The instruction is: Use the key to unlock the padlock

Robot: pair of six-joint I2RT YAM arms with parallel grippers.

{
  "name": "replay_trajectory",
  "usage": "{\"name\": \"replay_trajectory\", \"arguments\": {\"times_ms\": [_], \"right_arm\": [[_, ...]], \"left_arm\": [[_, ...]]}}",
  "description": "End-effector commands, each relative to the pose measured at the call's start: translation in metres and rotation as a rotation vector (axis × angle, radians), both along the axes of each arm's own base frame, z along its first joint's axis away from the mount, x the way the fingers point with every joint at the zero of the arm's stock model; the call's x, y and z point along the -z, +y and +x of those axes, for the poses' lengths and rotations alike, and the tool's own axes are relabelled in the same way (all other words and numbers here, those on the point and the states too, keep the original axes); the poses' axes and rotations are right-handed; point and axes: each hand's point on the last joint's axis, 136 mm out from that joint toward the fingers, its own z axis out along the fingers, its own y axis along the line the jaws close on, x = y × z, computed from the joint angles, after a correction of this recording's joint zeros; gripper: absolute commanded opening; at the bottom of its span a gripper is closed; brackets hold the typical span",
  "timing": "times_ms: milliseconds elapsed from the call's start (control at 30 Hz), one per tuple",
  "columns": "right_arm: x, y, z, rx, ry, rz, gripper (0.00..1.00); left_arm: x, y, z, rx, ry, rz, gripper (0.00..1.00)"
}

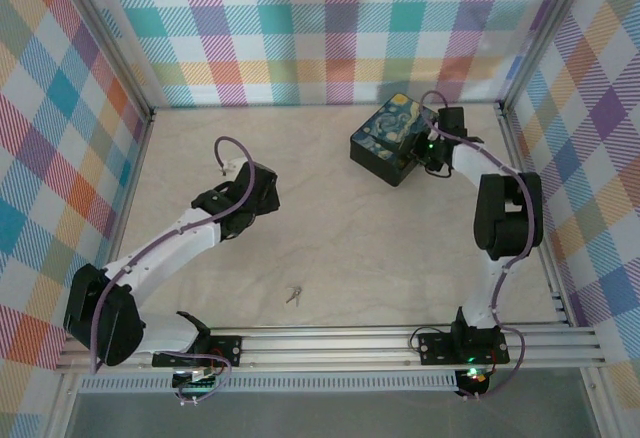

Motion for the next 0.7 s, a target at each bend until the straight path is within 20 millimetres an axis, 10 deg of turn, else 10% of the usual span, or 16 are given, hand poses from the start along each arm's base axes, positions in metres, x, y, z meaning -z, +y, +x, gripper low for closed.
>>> {"name": "replay_trajectory", "arguments": {"times_ms": [0, 400, 667], "right_arm": [[0.014, 0.051, -0.042, -0.094, 0.082, 0.021, 0.5], [0.002, 0.222, -0.145, -0.291, 0.105, 0.177, 0.61], [-0.041, 0.185, -0.136, -0.35, -0.011, 0.014, 0.77]], "left_arm": [[0.002, -0.003, -0.008, 0.006, 0.018, -0.025, 0.97], [0.019, -0.052, -0.004, 0.028, 0.093, -0.22, 0.98], [0.023, -0.044, 0.016, -0.03, 0.094, -0.321, 1.0]]}}
